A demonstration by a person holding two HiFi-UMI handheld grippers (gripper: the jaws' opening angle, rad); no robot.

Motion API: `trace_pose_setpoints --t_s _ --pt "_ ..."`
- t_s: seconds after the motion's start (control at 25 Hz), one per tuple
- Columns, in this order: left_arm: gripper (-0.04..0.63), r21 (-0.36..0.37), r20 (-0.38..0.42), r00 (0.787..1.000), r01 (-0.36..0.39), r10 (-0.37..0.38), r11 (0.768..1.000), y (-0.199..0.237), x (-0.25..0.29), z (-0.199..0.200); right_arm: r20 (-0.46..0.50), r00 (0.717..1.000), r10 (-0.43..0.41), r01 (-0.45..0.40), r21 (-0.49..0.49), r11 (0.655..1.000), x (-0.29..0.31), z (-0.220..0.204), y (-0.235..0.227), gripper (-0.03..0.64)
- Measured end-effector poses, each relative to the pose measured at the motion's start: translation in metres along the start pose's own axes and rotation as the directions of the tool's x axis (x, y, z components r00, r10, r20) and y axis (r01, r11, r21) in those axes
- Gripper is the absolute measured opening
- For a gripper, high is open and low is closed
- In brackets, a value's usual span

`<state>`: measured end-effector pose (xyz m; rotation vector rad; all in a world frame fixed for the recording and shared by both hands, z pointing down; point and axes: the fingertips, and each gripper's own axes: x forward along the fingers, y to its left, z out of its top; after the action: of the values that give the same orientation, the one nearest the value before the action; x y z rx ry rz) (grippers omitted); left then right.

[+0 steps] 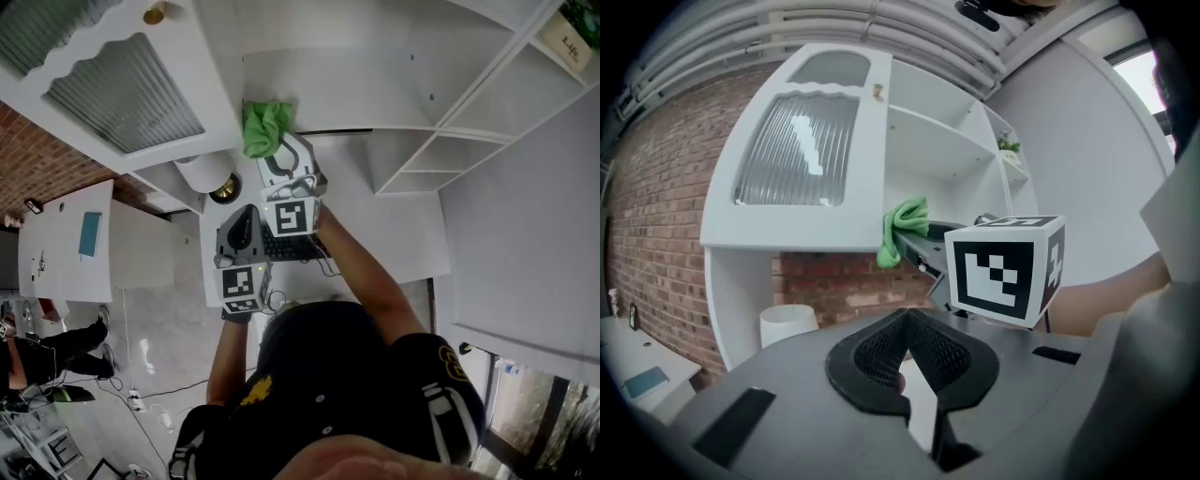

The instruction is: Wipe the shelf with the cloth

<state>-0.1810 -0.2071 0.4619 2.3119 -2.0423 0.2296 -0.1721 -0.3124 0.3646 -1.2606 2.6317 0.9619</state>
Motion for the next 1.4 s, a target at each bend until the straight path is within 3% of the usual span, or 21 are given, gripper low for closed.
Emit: trace_pose_setpoints --t_s 0.8,1.4 --pt "0.018 0.036 0.011 0.994 0.109 -0.109 0.993 -0.047 0.033 0.012 -0.061 0.995 -0.082 0.085 0.062 0.994 -0.025 -0.026 -0.073 0.107" --pt "0.018 0.057 -0.016 0.979 0.205 -0.204 0.977 -0.090 0.058 0.012 -0.080 0.982 -0.172 0.176 0.045 0.983 -0.052 -0.050 -0.131 0.107"
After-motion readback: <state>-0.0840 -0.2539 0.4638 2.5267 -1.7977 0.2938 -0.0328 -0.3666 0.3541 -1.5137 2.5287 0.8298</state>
